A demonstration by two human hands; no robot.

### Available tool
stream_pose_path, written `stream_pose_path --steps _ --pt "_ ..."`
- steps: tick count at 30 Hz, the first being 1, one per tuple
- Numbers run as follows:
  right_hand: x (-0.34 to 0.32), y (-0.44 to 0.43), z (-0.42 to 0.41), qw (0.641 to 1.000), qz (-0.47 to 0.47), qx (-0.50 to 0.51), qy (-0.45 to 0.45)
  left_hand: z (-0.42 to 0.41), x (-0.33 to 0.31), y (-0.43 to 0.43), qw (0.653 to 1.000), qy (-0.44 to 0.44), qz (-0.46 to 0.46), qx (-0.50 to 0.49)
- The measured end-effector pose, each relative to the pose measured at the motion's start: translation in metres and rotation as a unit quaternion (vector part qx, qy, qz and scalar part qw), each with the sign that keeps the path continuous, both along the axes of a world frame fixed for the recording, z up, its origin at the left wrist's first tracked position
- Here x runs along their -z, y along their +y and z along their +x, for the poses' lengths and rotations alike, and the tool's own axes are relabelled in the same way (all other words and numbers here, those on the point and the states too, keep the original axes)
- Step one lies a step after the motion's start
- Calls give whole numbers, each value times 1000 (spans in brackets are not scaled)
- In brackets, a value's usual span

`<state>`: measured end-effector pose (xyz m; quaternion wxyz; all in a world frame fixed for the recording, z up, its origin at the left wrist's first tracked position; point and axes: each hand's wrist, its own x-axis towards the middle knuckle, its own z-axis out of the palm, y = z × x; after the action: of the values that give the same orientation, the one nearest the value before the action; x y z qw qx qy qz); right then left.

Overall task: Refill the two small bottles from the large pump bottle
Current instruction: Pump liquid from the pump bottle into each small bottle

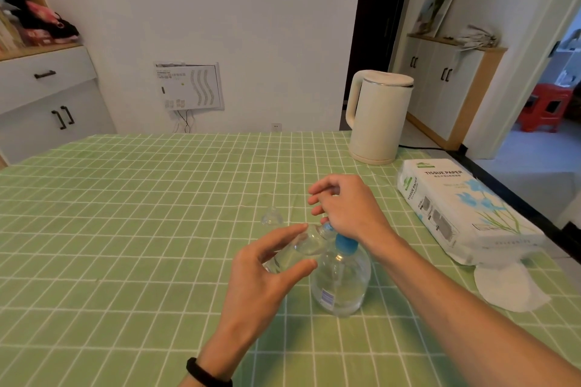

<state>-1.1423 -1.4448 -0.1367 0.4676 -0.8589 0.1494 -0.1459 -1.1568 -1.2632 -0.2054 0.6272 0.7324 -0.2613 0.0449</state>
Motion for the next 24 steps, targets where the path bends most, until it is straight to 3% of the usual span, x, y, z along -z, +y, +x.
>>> stream_pose_path --steps 18,24 --pt "-8 2 -2 999 -44 -14 13 -3 -5 0 1000 -4 5 -9" --pt "-4 1 -1 1000 -13 -12 20 -3 -5 0 1000 -1 0 -9"
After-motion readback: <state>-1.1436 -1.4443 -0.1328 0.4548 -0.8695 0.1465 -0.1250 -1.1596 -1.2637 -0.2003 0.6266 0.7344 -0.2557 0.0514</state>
